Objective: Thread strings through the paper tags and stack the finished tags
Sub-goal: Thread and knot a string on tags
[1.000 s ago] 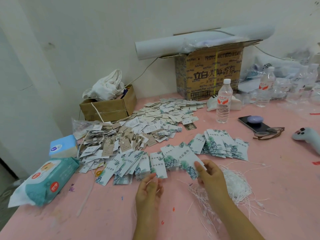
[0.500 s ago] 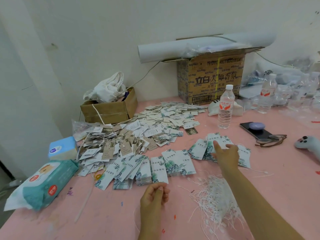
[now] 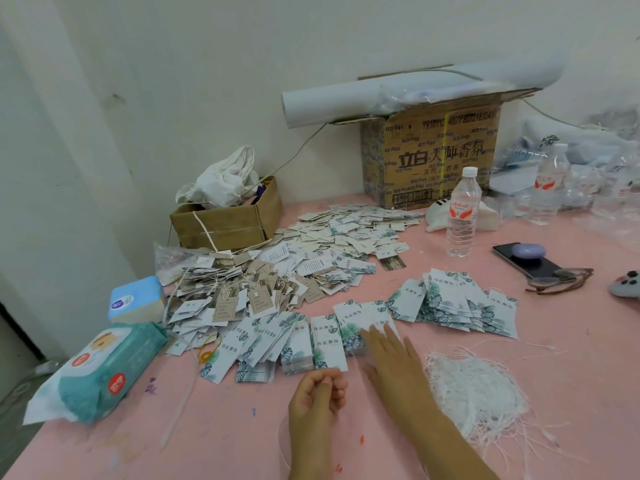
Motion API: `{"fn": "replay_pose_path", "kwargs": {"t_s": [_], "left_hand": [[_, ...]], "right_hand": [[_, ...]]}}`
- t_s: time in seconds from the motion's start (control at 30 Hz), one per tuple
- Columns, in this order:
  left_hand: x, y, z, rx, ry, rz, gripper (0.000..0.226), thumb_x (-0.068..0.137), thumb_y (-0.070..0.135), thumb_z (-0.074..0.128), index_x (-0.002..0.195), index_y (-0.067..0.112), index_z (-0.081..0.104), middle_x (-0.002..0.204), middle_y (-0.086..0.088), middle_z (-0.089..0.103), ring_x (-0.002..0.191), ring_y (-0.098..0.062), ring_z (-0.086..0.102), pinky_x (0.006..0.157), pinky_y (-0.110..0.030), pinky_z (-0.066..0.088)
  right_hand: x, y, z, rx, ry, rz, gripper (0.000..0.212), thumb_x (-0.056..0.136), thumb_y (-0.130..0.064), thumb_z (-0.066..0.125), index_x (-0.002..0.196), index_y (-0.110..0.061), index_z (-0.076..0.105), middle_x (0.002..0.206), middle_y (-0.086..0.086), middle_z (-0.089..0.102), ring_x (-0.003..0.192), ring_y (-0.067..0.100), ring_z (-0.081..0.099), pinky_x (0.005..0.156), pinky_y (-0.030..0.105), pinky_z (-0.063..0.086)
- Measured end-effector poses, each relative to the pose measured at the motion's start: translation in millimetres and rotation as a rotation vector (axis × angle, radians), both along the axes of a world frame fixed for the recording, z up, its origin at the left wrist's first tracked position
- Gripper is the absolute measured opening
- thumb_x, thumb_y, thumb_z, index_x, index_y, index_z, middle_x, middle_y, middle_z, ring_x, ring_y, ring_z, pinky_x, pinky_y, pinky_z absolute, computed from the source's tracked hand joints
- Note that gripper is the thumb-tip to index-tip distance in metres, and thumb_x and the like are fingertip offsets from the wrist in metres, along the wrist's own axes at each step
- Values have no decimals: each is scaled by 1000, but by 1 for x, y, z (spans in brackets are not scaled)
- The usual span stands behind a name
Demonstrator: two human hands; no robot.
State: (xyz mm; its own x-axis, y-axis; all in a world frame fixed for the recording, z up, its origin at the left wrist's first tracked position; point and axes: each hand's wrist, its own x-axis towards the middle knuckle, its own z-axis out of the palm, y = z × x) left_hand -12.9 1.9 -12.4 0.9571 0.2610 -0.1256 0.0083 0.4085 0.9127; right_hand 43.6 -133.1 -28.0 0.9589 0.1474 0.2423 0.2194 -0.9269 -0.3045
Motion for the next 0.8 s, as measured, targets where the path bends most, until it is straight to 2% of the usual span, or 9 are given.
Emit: {"fn": "replay_pose_path", "kwargs": {"t_s": [0.07,0.13,0.27,0.4,0.47,0.6,0.63,0.7,0.8], "left_hand": [[1,0,-1,13,7,-1,26,97,-10,43,86,-4,66,63,-11,67,50,-10,57,50,-17,50],[0,-1,-2,28,7,-11,26,97,-10,43,87,-4,67,64,-11,67,51,-10,58,51,-17,50],[0,0,-4,46,13,-12,26,97,-8,44,88,-3,68,66,-12,68,53,-11,58,52,-18,50],[0,0,-3,64,10,-12,26,97,-9,44,88,-3,68,66,-12,68,53,-10,58,53,-18,50],[0,-1,-2,73,8,-8,26,97,-9,43,87,-3,67,65,-11,67,52,-10,57,52,-18,49],[-2,-2,-1,91,11,-14,26,97,-10,43,87,-4,66,63,-11,67,51,-9,57,51,-17,48],[-2,-2,-1,90,12,-14,26,97,-10,43,87,-4,66,63,-11,67,51,-9,57,50,-17,48],[-2,-2,0,85,12,-17,25,96,-10,43,87,-5,66,62,-11,66,50,-9,56,49,-17,48],[-2,-2,2,89,13,-27,25,96,-10,43,86,-6,65,61,-11,66,49,-9,56,49,-17,48]], "right_hand": [[-2,-1,3,-40,-88,-40,50,97,-25,51,146,-26,37,153,-5,34,146,17,18,119,40,5],[-2,-2,10,-14,-230,-87,47,70,-19,84,114,-23,68,115,-1,69,121,21,58,107,46,35],[0,-6,8,38,-384,-67,46,44,-15,96,84,-23,74,71,-8,68,81,22,68,87,37,32],[1,-4,9,41,-412,-14,51,41,-10,95,86,-23,76,75,-7,68,78,23,67,83,32,32],[1,-1,9,42,-360,-17,55,50,-14,93,102,-21,74,99,0,72,97,26,68,92,34,34],[3,0,3,-28,-153,-13,57,99,-18,45,151,-30,24,158,-3,22,148,17,13,117,41,-2],[1,-1,3,-9,-123,25,61,98,-8,42,152,-29,21,158,-3,20,148,16,13,118,41,-2],[0,-4,7,34,-147,57,73,75,11,64,140,-17,47,143,7,49,133,24,46,112,48,27],[-1,-5,12,75,-280,46,68,38,11,86,100,-15,75,85,1,75,80,19,72,77,37,55]]}}
